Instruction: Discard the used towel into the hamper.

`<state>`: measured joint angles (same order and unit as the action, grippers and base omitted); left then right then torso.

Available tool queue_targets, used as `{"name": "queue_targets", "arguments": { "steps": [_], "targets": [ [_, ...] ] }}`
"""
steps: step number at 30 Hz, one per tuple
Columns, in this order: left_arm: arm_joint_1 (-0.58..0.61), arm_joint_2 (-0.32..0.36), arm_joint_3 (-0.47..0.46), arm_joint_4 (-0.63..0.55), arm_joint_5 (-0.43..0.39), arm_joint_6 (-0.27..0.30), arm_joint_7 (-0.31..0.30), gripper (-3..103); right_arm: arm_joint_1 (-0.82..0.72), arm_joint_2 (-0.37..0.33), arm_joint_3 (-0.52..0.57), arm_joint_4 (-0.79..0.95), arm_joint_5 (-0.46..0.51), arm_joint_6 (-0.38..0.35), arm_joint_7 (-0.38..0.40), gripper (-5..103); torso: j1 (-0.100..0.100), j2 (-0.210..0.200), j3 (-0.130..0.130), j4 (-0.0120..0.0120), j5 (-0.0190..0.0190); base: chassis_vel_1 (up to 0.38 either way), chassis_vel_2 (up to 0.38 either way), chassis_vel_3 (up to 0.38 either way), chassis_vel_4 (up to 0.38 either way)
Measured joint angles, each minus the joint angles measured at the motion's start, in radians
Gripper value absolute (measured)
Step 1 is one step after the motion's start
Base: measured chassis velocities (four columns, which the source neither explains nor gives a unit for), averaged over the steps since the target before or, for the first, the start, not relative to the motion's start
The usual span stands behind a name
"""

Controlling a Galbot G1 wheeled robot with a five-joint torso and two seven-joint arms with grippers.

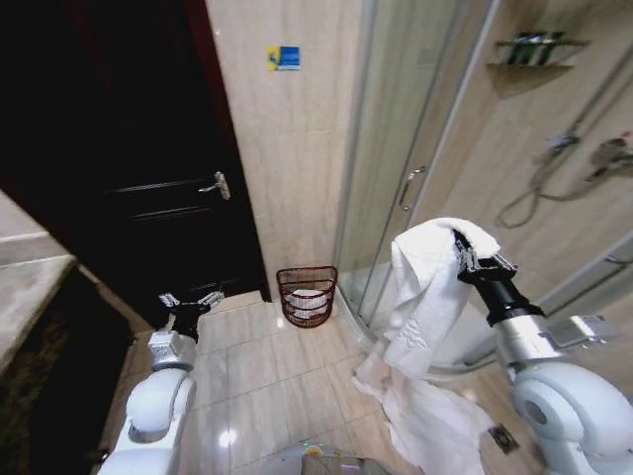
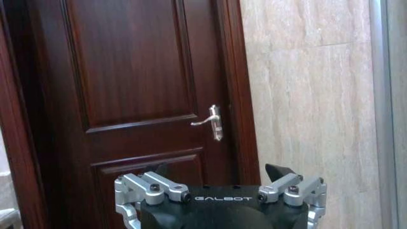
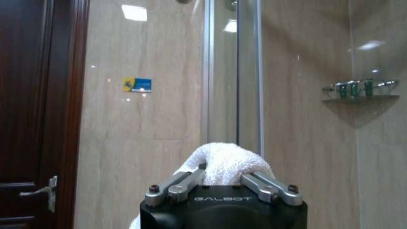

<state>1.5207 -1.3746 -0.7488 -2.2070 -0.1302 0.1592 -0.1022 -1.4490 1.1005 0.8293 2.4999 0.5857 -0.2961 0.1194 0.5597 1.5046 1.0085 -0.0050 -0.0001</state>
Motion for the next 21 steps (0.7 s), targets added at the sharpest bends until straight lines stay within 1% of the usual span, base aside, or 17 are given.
{"name": "queue_targets", "arguments": {
  "steps": [7, 11, 21],
  "targets": [
    [0.000, 0.000, 0.000, 0.000, 0.000, 0.000, 0.000, 100, -0.001, 0.008, -0.010, 0.000, -0.011, 0.005, 0.003, 5, 0.000, 0.000, 0.000, -0.0006, 0.0003, 0.017, 0.009, -0.034, -0.025],
    [0.000, 0.000, 0.000, 0.000, 0.000, 0.000, 0.000, 100, -0.002, 0.012, -0.024, 0.000, -0.030, 0.008, 0.002, 5, 0.000, 0.000, 0.000, -0.0001, 0.0002, 0.078, 0.078, -0.076, -0.107],
    [0.000, 0.000, 0.000, 0.000, 0.000, 0.000, 0.000, 100, -0.007, 0.021, -0.037, 0.000, -0.051, 0.015, -0.002, 5, 0.000, 0.000, 0.000, 0.0000, -0.0002, 0.143, 0.145, -0.128, -0.126]
  ]
}}
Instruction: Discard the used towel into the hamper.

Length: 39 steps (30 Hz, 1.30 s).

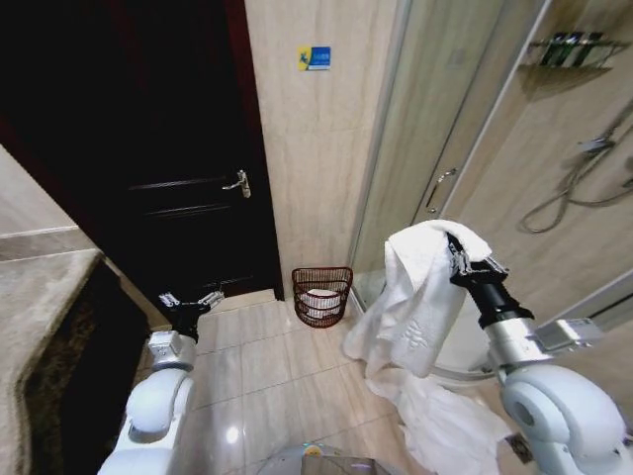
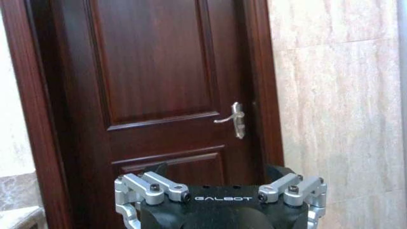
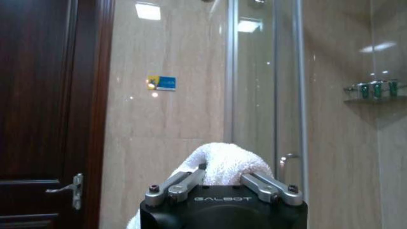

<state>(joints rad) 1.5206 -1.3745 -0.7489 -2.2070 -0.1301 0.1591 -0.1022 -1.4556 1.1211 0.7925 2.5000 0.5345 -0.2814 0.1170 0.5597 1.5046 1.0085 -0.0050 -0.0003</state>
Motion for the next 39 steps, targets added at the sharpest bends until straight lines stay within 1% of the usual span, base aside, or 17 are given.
{"name": "queue_targets", "arguments": {
  "steps": [3, 7, 11, 16, 39],
  "targets": [
    [0.000, 0.000, 0.000, 0.000, 0.000, 0.000, 0.000, 100, -0.001, 0.001, -0.003, 0.000, 0.000, 0.000, 0.001, 5, 0.000, 0.000, 0.000, 0.0001, -0.0003, 0.105, 0.059, -0.066, -0.083],
    [0.000, 0.000, 0.000, 0.000, 0.000, 0.000, 0.000, 100, -0.009, 0.011, -0.029, 0.000, -0.008, -0.001, -0.005, 5, 0.000, 0.000, 0.000, -0.0001, 0.0007, -0.013, -0.006, 0.008, 0.008],
    [0.000, 0.000, 0.000, 0.000, 0.000, 0.000, 0.000, 100, -0.015, 0.023, -0.043, 0.000, -0.014, 0.016, -0.014, 5, 0.000, 0.000, 0.000, -0.0004, 0.0006, -0.025, -0.012, 0.014, 0.017],
    [0.000, 0.000, 0.000, 0.000, 0.000, 0.000, 0.000, 100, -0.018, 0.029, -0.046, 0.000, -0.034, 0.021, -0.032, 5, 0.000, 0.000, 0.000, -0.0001, 0.0001, 0.000, 0.000, 0.000, 0.000],
    [0.000, 0.000, 0.000, 0.000, 0.000, 0.000, 0.000, 100, -0.016, 0.023, -0.057, 0.000, -0.034, 0.017, -0.022, 5, 0.000, 0.000, 0.000, 0.0001, 0.0004, 0.016, 0.019, 0.017, 0.020]
  ]
}}
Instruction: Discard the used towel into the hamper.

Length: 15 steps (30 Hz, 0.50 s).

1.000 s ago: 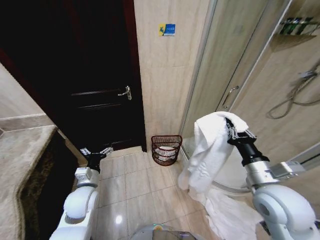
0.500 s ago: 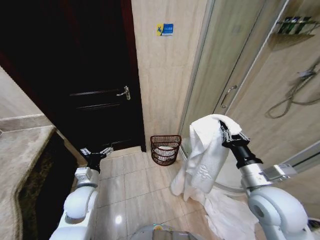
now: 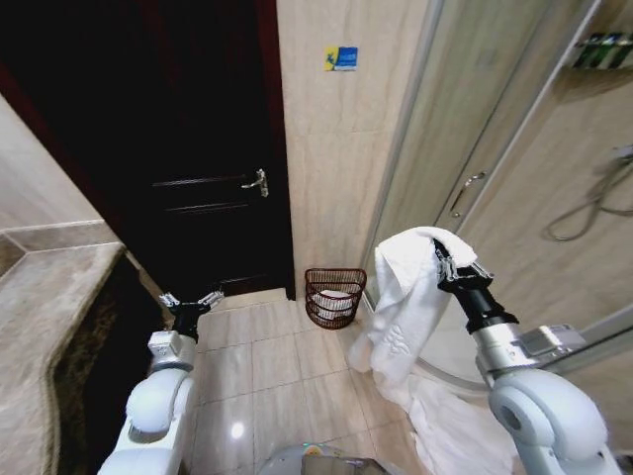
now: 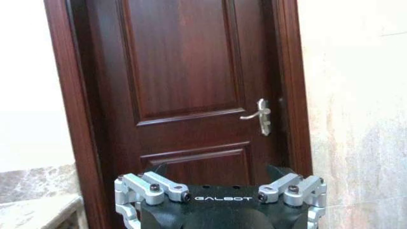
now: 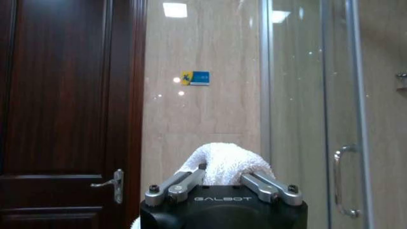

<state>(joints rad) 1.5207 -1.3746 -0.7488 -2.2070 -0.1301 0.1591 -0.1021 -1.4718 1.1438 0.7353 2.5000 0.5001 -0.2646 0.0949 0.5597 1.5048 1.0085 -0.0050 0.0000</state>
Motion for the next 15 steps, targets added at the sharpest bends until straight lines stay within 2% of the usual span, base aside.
{"name": "queue_targets", "arguments": {
  "steps": [15],
  "targets": [
    [0.000, 0.000, 0.000, 0.000, 0.000, 0.000, 0.000, 100, 0.022, -0.004, -0.019, 0.000, 0.012, 0.006, -0.004, 5, 0.000, 0.000, 0.000, -0.0001, -0.0001, 0.000, 0.000, 0.000, 0.000]
  ]
}}
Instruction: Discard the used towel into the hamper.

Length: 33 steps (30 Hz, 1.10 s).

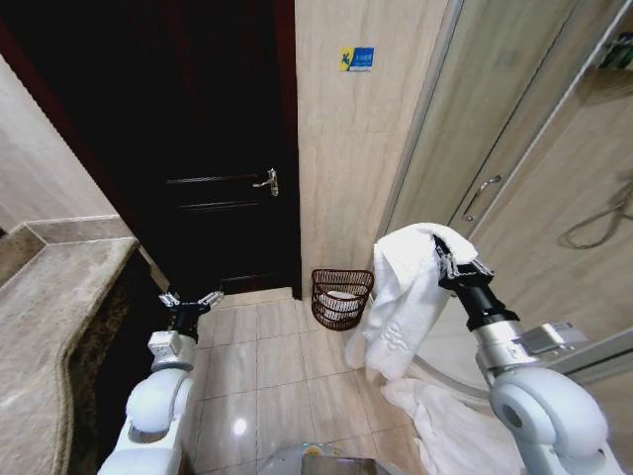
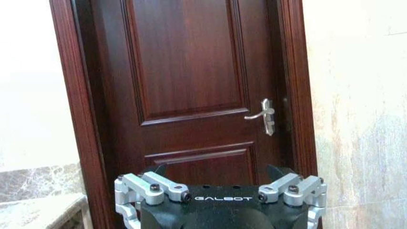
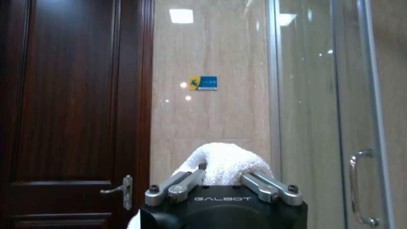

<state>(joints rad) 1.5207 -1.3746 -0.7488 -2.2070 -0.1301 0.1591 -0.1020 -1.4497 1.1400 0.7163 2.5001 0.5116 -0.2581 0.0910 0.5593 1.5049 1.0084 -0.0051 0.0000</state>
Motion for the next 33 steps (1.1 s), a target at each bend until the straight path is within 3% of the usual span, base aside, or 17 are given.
{"name": "queue_targets", "arguments": {
  "steps": [25, 33],
  "targets": [
    [0.000, 0.000, 0.000, 0.000, 0.000, 0.000, 0.000, 100, -0.010, 0.002, -0.020, 0.000, 0.006, -0.006, 0.010, 5, 0.001, 0.000, 0.000, 0.0002, 0.0001, -0.093, 0.099, 0.098, -0.097],
    [0.000, 0.000, 0.000, 0.000, 0.000, 0.000, 0.000, 100, -0.011, 0.010, -0.027, 0.000, 0.003, -0.006, 0.012, 5, 0.018, 0.037, 0.020, 0.0003, 0.0000, 0.000, 0.000, 0.000, 0.000]
  ]
}}
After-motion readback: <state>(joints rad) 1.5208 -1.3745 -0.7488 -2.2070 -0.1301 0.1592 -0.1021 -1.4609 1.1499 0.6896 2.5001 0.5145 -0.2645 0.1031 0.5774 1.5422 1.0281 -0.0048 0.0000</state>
